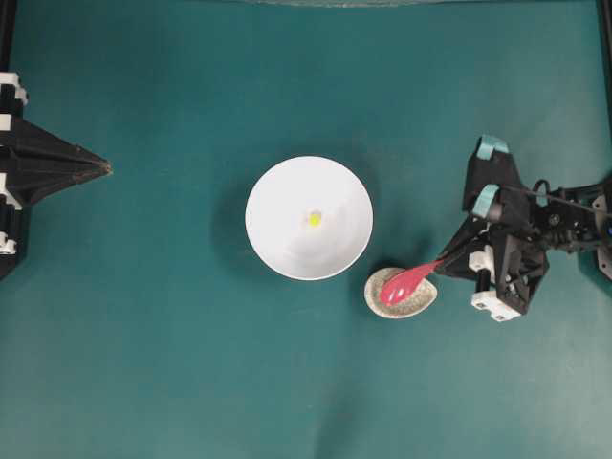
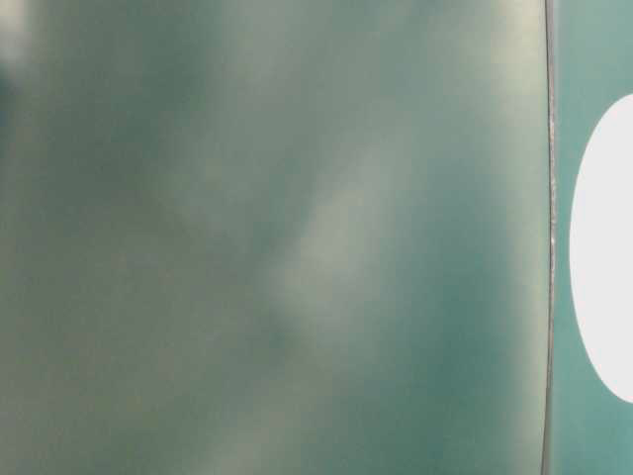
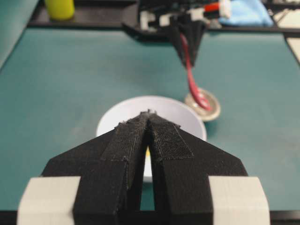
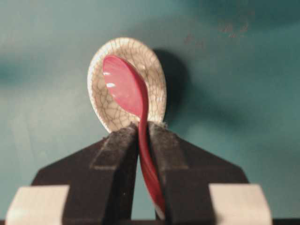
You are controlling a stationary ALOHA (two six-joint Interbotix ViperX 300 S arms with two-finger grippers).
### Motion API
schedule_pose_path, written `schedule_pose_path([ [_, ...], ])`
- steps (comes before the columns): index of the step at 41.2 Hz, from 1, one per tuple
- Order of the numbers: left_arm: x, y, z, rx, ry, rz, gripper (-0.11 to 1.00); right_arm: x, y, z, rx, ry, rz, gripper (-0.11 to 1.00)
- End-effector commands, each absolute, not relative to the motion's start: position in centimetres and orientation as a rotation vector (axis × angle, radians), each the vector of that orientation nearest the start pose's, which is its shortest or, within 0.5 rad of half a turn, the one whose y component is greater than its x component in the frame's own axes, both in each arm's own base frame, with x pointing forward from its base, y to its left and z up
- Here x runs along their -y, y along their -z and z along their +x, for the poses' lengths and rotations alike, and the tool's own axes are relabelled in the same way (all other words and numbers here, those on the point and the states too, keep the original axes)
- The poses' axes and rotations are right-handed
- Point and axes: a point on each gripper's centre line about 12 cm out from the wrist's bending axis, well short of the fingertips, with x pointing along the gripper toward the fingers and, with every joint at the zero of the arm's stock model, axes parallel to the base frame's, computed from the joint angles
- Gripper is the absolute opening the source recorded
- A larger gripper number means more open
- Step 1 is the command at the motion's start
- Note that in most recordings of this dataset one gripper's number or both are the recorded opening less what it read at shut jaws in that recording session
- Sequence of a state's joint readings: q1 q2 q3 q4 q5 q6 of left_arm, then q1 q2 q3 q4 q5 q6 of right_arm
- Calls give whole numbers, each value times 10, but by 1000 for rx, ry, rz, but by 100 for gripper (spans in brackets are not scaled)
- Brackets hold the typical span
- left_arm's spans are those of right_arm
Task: Scoop the yellow hexagonal prism block from the bowl with a spoon using the right arm.
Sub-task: 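Carry the empty spoon back and set it on the spoon rest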
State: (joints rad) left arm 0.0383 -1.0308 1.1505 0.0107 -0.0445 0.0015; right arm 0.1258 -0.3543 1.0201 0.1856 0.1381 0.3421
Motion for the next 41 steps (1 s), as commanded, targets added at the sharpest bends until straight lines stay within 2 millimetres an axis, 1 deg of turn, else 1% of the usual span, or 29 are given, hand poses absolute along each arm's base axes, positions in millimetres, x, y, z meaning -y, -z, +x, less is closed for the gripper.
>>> schedule_pose_path([
  [1, -8, -298, 190, -49, -40, 14, 1, -40, -161, 272, -804, 62, 461, 16],
  [13, -8, -298, 190, -51, -40, 14, 1, -41, -160, 276, -809, 62, 461, 17],
  [18, -8, -298, 190, -51, -40, 14, 1, -41, -160, 276, -809, 62, 461, 20],
  [21, -8, -297, 191, -52, -40, 14, 1, -41, -160, 276, -807, 61, 459, 24],
  [23, -8, -298, 190, -51, -40, 14, 1, -41, -160, 275, -806, 60, 457, 30],
  [30, -8, -298, 190, -51, -40, 14, 1, -41, -162, 274, -801, 55, 444, 53],
  [32, -8, -298, 190, -51, -39, 14, 1, -40, -162, 274, -798, 51, 433, 57],
  [36, -8, -298, 190, -51, -40, 14, 1, -40, -163, 273, -794, 41, 404, 63],
  [41, -8, -297, 191, -52, -40, 14, 1, -38, -164, 273, -803, 34, 357, 63],
])
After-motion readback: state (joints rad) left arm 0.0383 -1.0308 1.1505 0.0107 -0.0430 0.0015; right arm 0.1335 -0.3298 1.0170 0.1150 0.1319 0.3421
